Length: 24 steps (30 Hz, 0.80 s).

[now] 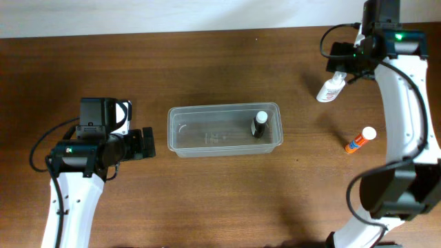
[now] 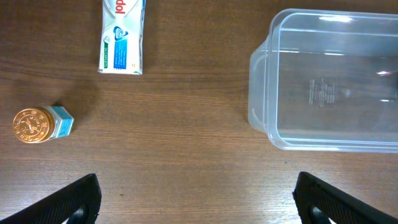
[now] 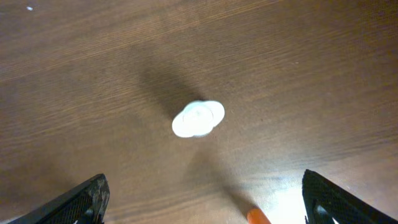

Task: Pack container
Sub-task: 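Move the right gripper to the white Calamol bottle and grasp it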

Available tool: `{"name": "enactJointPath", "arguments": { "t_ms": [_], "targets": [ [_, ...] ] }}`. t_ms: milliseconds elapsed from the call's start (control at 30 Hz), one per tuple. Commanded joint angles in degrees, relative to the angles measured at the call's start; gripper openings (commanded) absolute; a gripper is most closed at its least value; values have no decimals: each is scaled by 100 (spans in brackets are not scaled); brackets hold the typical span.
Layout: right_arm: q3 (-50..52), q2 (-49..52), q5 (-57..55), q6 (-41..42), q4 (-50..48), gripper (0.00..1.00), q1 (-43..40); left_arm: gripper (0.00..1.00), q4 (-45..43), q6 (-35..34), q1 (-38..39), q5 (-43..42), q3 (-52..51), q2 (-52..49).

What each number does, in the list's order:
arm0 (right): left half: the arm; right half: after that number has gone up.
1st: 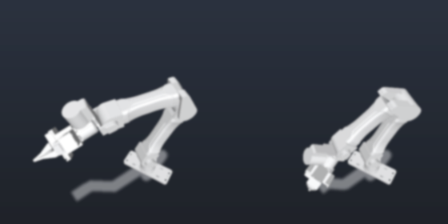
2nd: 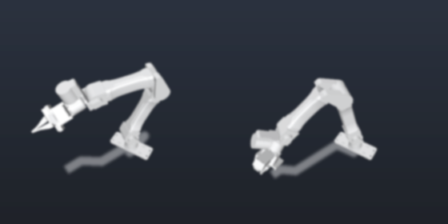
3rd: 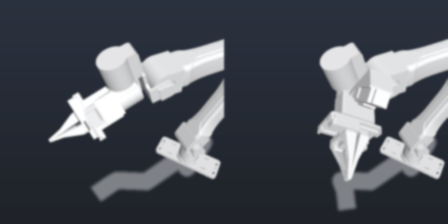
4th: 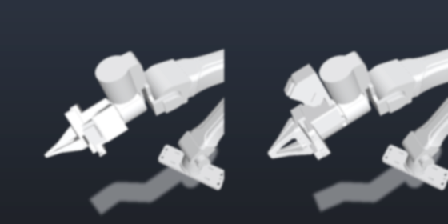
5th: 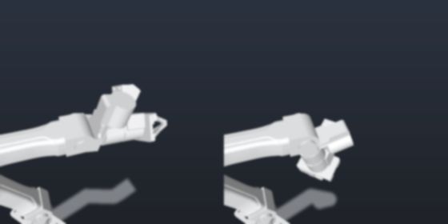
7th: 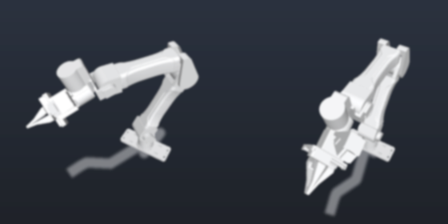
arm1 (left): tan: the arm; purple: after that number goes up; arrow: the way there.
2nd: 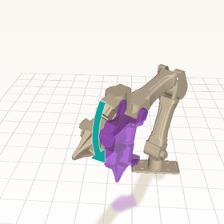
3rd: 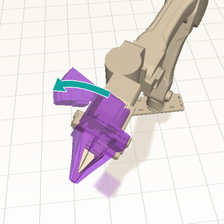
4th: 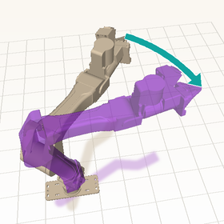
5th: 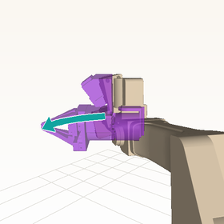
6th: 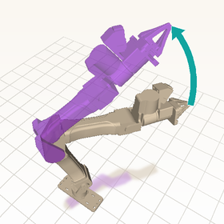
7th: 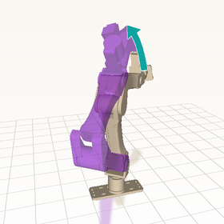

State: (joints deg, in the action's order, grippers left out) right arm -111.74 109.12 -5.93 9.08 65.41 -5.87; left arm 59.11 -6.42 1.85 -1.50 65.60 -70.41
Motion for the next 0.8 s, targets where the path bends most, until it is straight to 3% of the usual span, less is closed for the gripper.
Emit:
{"name": "enactJointPath", "arguments": {
  "t_ms": [0, 400, 533, 633, 767],
  "targets": [
    [-24, 356, 120, -66, -273, 91, -15, 99, -13, 92, -26, 39, 87, -15],
    [-20, 1403, 118, -205, -588, 89, -33, 99, -9, 92, -26, 39, 85, -15],
    [-17, 1416, 79, -289, -680, 73, -35, 99, -11, 92, -26, 39, 85, -15],
    [-17, 1416, 76, -286, -697, 52, -68, 99, -11, 92, -26, 39, 87, -15],
    [-17, 1416, 76, -286, -697, 33, -70, 99, -11, 92, -26, 39, 87, -15]
  ]
}}
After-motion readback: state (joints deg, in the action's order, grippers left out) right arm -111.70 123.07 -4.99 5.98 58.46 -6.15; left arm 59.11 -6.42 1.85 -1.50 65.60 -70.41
